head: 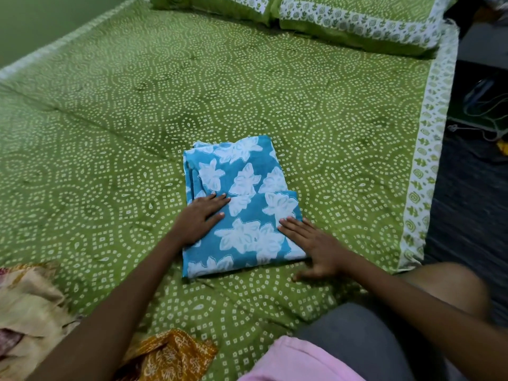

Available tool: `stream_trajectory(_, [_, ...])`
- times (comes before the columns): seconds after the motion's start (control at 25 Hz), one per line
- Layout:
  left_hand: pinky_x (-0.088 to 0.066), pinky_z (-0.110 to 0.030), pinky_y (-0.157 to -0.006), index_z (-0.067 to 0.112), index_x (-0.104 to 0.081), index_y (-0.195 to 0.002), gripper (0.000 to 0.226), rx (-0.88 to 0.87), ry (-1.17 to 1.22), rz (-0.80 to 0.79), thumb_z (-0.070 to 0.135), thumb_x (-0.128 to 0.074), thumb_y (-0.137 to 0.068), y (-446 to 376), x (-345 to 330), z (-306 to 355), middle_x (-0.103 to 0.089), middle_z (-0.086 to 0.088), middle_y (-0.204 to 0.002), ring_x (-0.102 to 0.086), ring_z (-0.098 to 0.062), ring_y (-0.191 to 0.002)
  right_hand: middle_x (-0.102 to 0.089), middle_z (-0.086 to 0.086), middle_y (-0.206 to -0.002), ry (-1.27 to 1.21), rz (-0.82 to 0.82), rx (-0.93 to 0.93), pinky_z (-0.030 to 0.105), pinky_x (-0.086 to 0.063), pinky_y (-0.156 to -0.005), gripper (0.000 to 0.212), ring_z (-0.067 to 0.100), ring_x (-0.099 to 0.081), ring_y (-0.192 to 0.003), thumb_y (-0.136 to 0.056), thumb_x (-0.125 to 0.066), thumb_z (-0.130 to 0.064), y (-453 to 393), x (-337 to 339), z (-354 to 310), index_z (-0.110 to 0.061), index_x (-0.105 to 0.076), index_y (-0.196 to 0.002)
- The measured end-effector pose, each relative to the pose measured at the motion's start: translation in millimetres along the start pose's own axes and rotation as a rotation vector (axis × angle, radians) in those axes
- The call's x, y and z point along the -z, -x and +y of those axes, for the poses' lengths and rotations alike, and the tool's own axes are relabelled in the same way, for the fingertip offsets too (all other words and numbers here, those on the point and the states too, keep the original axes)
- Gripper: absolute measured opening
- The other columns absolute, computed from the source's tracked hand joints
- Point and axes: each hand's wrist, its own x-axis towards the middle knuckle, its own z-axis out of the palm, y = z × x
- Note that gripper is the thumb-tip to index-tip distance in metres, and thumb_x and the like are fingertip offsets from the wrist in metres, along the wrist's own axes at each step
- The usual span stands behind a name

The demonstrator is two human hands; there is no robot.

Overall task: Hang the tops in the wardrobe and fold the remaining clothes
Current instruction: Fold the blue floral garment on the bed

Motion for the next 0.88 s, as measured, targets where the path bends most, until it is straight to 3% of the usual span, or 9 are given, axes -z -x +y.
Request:
stream_trajectory(0.12, [-0.036,-0.020,-0.102,0.040,-0.057,-0.120,0.030,0.093,0.329,-0.047,0.028,-0.055,-0.093,-14.5,22.8,-9.5,-0.051,0.027,-0.124,-0.045,0.001,-0.121,-0.064,0.010,-0.120,-0.041,0.288,-0.034,0.052,-0.042,-0.101,0.045,0.025,-0.058,-0.117,-0.080,-0.057,-0.034,-11.1,20.3,2.7,-0.009,-0.065,-0.117])
stream_trajectory(0.24, [-0.048,-0.014,-0.084,0.026,-0.073,-0.093,0.044,0.248,0.821,-0.079,-0.005,-0.041,-0.093,-22.6,38.4,-22.9,-0.070,0.019,-0.099,-0.063,0.001,-0.096,-0.073,0.009,-0.086,-0.651,0.201,-0.299,0.038,-0.057,-0.072,0.015,0.019,-0.069,-0.079,-0.072,-0.076,-0.015,-50.7,87.6,2.1,-0.009,-0.073,-0.086])
stream_trajectory(0.32, [-0.050,-0.018,-0.076,0.016,-0.075,-0.087,0.041,0.418,1.062,-0.066,0.011,-0.035,-0.095,-29.0,47.6,-33.5,-0.073,0.002,-0.100,-0.065,-0.006,-0.085,-0.072,0.001,-0.075,-0.980,0.244,-0.457,0.027,-0.055,-0.060,0.013,0.010,-0.066,-0.064,-0.071,-0.079,-0.008,-85.9,117.3,15.4,-0.010,-0.070,-0.080])
stream_trajectory(0.44, [-0.052,-0.015,-0.057,0.028,-0.076,-0.072,0.039,0.615,1.264,0.192,0.030,-0.046,-0.097,-34.6,52.0,-39.9,-0.072,0.015,-0.071,-0.064,0.001,-0.060,-0.072,0.015,-0.094,-1.349,0.486,-0.737,0.037,-0.056,-0.071,0.037,0.025,-0.066,-0.074,-0.071,-0.079,-0.020,-147.4,127.1,39.4,0.002,-0.068,-0.099])
stream_trajectory(0.56, [-0.055,-0.018,-0.052,0.011,-0.075,-0.085,0.058,0.580,1.811,0.209,0.063,-0.053,-0.070,-37.8,54.0,-35.3,-0.074,-0.002,-0.081,-0.068,-0.008,-0.063,-0.071,0.010,-0.099,-1.607,0.449,-0.770,0.030,-0.058,-0.068,0.034,0.022,-0.069,-0.077,-0.085,-0.065,-0.034,-174.7,110.7,61.4,-0.008,-0.066,-0.106])
stream_trajectory(0.64, [-0.056,-0.022,-0.054,0.009,-0.071,-0.099,0.062,0.592,1.828,0.243,0.059,-0.040,-0.079,-45.1,52.2,-32.0,-0.074,-0.005,-0.090,-0.071,-0.012,-0.070,-0.071,0.004,-0.098,-1.532,0.384,-0.800,0.025,-0.055,-0.065,0.032,0.018,-0.069,-0.082,-0.086,-0.064,-0.033,-174.8,86.0,65.5,-0.012,-0.066,-0.110])
stream_trajectory(0.72, [-0.058,-0.029,-0.070,0.017,-0.059,-0.120,0.055,0.642,1.663,0.310,0.058,-0.035,-0.091,-56.3,45.2,-30.6,-0.069,-0.001,-0.111,-0.070,-0.013,-0.085,-0.068,0.004,-0.102,-1.350,0.484,-0.904,0.029,-0.055,-0.070,0.034,0.019,-0.066,-0.087,-0.084,-0.068,-0.027,-175.5,64.4,65.8,-0.009,-0.064,-0.112])
stream_trajectory(0.8, [-0.053,-0.036,-0.090,0.022,-0.059,-0.117,0.060,0.693,1.357,0.408,0.069,-0.048,-0.081,-59.9,36.4,-26.1,-0.064,0.002,-0.119,-0.065,-0.017,-0.098,-0.066,0.006,-0.103,-1.236,0.645,-0.890,0.033,-0.053,-0.076,0.027,0.020,-0.063,-0.089,-0.087,-0.066,-0.024,-179.3,61.7,63.1,-0.009,-0.063,-0.109])
stream_trajectory(0.88, [-0.047,-0.030,-0.091,0.018,-0.060,-0.116,0.048,0.737,1.073,0.609,0.056,-0.054,-0.086,-54.5,24.6,-16.7,-0.063,0.002,-0.115,-0.061,-0.020,-0.104,-0.066,0.005,-0.095,-1.149,0.758,-0.783,0.030,-0.051,-0.075,0.011,0.020,-0.062,-0.088,-0.092,-0.059,-0.023,-181.2,68.1,55.3,-0.014,-0.063,-0.097])
